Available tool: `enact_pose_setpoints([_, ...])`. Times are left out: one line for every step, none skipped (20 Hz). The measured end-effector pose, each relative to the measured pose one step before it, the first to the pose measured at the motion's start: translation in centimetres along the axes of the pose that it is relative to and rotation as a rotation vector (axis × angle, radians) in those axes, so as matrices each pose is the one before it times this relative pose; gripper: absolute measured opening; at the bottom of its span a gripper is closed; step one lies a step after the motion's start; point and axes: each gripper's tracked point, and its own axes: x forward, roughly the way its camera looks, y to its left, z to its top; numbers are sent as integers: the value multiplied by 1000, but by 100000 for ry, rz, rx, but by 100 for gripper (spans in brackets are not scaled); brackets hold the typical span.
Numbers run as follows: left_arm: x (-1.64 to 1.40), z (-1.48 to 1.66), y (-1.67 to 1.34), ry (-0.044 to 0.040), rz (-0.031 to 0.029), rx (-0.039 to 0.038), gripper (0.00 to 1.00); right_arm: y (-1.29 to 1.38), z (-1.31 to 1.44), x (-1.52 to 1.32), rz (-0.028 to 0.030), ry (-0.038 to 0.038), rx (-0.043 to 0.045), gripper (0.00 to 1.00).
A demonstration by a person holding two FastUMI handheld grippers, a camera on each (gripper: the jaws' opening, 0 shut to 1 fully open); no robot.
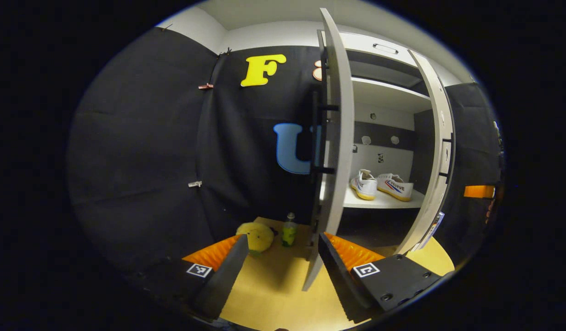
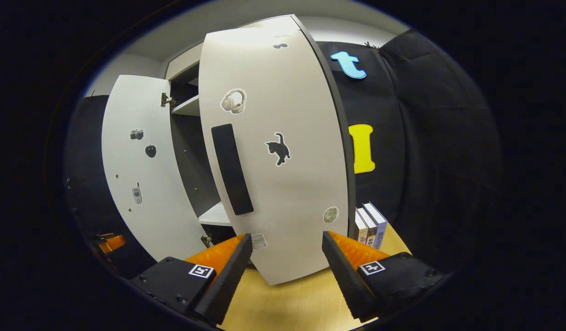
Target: Grab one shoe with the right hand and put it into the shoe cabinet, grab the other shoe with the left hand and put it into the shoe cabinet; then close the right door with the right hand and the left door with the left hand.
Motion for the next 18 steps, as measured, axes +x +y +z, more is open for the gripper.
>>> enact_pose_setpoints([654,507,865,-276,607,626,95,315,-542,-402,-675,603,247,98])
enact_pose_setpoints([476,546,535,-453,-355,-288,95,583,-497,-461,183,322,63,98])
enact_pose_setpoints([342,867,200,-1441,-1217,-813,95,543,-422,-371,-142,74,-641,98])
enact_pose_setpoints([387,855,119,-1476,-1648,-851,95,463,-341,-370,-428,-216,-1208,98])
enact_pose_setpoints([660,1000,231,-1207,-1540,-453,95,477,-327,-484,-320,-254,-853,98])
enact_pose_setpoints([819,931,464,-839,-1251,-366,95,667,-247,-426,248,-196,162,98])
enact_pose_setpoints([799,923,208,-853,-1839,-242,95,749,-345,-532,721,48,517,98])
enact_pose_setpoints([678,783,-45,-398,-2671,-417,95,678,-327,-481,491,113,-35,99])
enact_pose_setpoints([774,770,-7,-184,-2403,-204,95,440,-351,-400,-177,301,-693,98])
enact_pose_setpoints([904,879,2,-1027,-2080,60,95,358,-469,-461,-544,278,-994,98])
enact_pose_setpoints([783,770,21,-446,-2237,334,95,287,-368,-518,-729,288,-729,98])
enact_pose_setpoints([786,558,27,-524,-1985,370,95,249,-344,-488,-846,94,-263,98])
enact_pose_setpoints([567,661,-71,-1025,-2175,369,95,176,-239,-503,-885,-28,140,98])
enact_pose_setpoints([527,656,-254,-960,-2498,390,95,88,-265,-419,-1222,-202,411,98])
enact_pose_setpoints([474,654,-138,-1005,-2125,515,95,22,-169,-421,-1330,-132,618,98])
enact_pose_setpoints([451,485,72,-942,-1473,463,95,-17,-249,-440,-1386,92,777,98])
enact_pose_setpoints([442,503,28,-742,-1739,448,95,-9,-269,-341,-1158,204,868,98])
enact_pose_setpoints([532,354,-153,-447,-1981,478,95,-65,-223,-298,-1079,255,717,98])
